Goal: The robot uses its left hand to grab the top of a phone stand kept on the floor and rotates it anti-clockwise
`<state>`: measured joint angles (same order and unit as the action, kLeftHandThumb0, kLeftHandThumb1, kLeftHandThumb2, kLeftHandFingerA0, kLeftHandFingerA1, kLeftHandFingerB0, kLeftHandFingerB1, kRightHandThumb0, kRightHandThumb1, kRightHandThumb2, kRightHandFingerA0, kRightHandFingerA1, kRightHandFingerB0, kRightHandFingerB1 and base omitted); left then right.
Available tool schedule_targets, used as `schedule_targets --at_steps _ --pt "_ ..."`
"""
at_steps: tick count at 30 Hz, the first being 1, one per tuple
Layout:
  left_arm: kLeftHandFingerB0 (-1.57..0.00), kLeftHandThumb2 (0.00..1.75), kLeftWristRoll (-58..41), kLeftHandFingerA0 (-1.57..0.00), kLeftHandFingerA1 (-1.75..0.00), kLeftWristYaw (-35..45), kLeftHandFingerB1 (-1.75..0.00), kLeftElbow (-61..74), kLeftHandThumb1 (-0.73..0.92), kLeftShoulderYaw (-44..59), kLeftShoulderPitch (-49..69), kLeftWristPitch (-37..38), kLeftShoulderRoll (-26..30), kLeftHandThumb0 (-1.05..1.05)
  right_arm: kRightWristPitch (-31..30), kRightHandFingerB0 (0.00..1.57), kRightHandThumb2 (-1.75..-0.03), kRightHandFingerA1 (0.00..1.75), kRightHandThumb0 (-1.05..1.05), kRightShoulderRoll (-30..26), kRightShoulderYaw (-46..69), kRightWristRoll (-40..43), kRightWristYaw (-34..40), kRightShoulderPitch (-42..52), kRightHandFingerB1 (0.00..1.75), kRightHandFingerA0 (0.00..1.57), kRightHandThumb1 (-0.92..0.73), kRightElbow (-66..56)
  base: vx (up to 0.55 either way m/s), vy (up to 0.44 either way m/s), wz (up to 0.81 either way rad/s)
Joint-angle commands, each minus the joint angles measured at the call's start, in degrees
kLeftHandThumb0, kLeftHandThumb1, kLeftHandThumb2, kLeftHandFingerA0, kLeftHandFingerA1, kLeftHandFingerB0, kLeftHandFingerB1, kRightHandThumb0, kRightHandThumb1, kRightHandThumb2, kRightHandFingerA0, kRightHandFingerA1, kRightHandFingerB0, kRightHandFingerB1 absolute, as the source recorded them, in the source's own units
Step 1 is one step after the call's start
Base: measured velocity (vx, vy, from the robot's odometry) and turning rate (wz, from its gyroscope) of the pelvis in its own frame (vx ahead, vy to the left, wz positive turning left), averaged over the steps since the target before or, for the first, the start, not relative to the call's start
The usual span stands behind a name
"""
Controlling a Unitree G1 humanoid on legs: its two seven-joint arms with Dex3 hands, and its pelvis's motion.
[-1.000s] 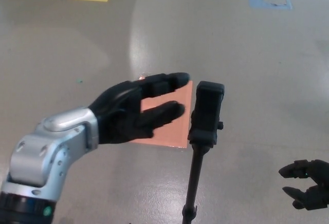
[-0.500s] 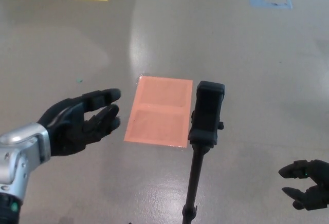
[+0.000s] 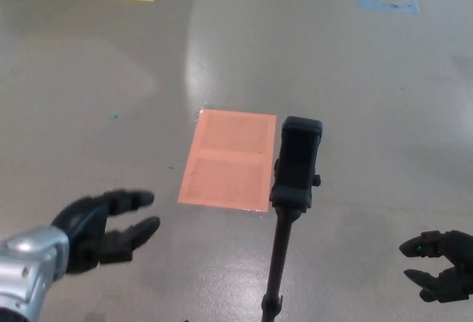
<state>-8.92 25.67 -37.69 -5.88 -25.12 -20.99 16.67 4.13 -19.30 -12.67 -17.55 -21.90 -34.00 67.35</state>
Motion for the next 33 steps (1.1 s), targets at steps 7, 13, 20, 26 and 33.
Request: schedule_targets --at_steps 7,13,20,26,33 --pt "-0.17 0.82 17.4 -0.28 -0.44 -20.8 -0.38 -21.3 0.58 -8.2 8.4 28.1 8.9 -0.64 1.4 0.22 -0.63 0.4 -0.53 -0.3 1.2 1.3 1.3 6.8 0.3 0.57 -0.78 0.6 0.0 0.0 0.0" --pt "-0.2 0.79 16.7 -0.32 -0.45 -20.1 -0.39 -21.5 0.53 -8.3 9.4 30.2 9.3 -0.6 2.3 0.2 -0.63 0.42 -0.52 -0.6 1.4 1.4 0.9 8.7 0.3 0.56 -0.8 0.0 0.0 0.0 0.0" --pt "-0.28 0.58 16.5 -0.51 -0.39 -19.5 -0.3 -23.6 0.61 -8.7 9.9 31.2 9.4 -0.52 2.4 0.19 -0.64 0.41 -0.52 -1.0 1.0 1.0 1.0 10.0 0.29 0.57 -0.81 -0.6 0.0 0.0 0.0" --pt "-0.29 0.58 16.5 -0.42 -0.36 -19.0 -0.3 -25.6 0.61 -8.7 9.2 32.6 9.4 -0.51 1.8 0.2 -0.64 0.41 -0.52 -0.9 1.3 1.1 0.9 9.6 0.29 0.57 -0.79 -0.5 0.0 0.0 0.0" --pt "-0.3 0.58 17.4 -0.54 -0.39 -18.4 -0.31 -27.3 0.6 -9.1 8.4 33.2 9.2 -0.5 1.7 0.2 -0.63 0.41 -0.53 -0.7 1.3 0.8 1.0 9.4 0.29 0.57 -0.8 -0.2 0.0 0.0 0.0"
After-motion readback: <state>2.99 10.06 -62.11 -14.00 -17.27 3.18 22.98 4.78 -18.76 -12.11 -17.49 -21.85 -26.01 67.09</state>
